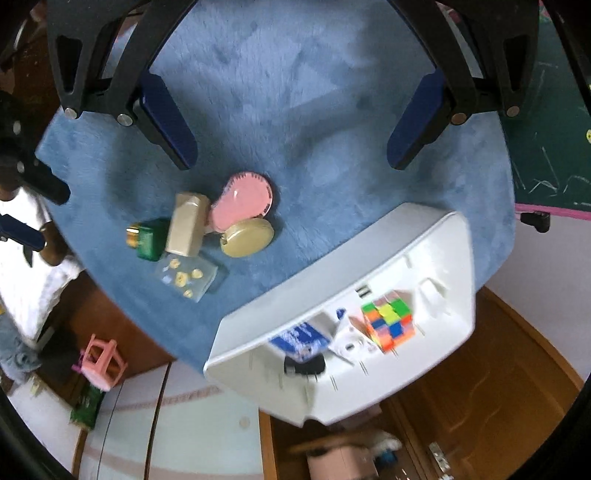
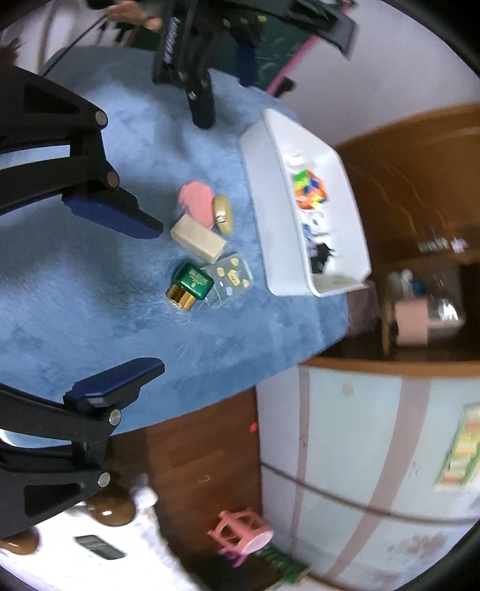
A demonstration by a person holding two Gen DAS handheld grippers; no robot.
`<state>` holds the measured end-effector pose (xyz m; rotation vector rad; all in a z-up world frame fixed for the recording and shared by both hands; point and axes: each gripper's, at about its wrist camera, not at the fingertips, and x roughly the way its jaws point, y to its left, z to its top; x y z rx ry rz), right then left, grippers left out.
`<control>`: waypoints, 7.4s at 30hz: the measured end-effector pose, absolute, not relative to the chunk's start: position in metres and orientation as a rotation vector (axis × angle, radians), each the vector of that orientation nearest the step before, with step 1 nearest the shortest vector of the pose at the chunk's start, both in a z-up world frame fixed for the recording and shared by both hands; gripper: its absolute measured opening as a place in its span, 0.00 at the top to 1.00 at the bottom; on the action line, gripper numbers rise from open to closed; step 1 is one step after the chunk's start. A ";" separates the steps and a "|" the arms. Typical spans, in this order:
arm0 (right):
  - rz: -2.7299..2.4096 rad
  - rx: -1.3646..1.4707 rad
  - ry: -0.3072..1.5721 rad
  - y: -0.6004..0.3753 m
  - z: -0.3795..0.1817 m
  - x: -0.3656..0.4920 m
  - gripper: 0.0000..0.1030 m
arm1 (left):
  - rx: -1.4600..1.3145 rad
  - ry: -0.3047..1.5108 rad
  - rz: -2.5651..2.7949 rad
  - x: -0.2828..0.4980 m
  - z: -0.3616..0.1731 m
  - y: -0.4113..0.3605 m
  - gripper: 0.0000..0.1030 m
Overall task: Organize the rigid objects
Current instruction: 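Move both tools back toward the remaining items on the table, then grasp the yellow round compact with the left tool while the right tool grasps the green-and-gold bottle, then carry the yellow compact and green bottle into the bin and open both tools, then move both tools back toward the pink item and beige block, then grasp the pink oval item with the left tool while the right tool grasps the beige block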
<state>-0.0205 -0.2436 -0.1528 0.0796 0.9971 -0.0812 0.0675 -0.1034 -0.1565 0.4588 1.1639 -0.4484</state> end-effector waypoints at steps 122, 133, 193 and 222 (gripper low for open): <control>-0.093 0.174 1.263 -0.217 -0.200 0.394 0.58 | 0.176 1.299 -0.278 0.279 -0.201 -0.025 0.80; -0.037 0.177 1.155 -0.210 -0.141 0.352 0.49 | 0.140 1.241 -0.285 0.261 -0.162 -0.024 0.31; -0.264 0.496 1.166 -0.209 -0.202 0.078 0.45 | 0.475 1.244 -0.722 0.071 -0.191 -0.066 0.16; -0.338 0.687 1.175 -0.246 -0.234 0.057 0.75 | 0.683 1.254 -0.916 0.090 -0.249 -0.124 0.23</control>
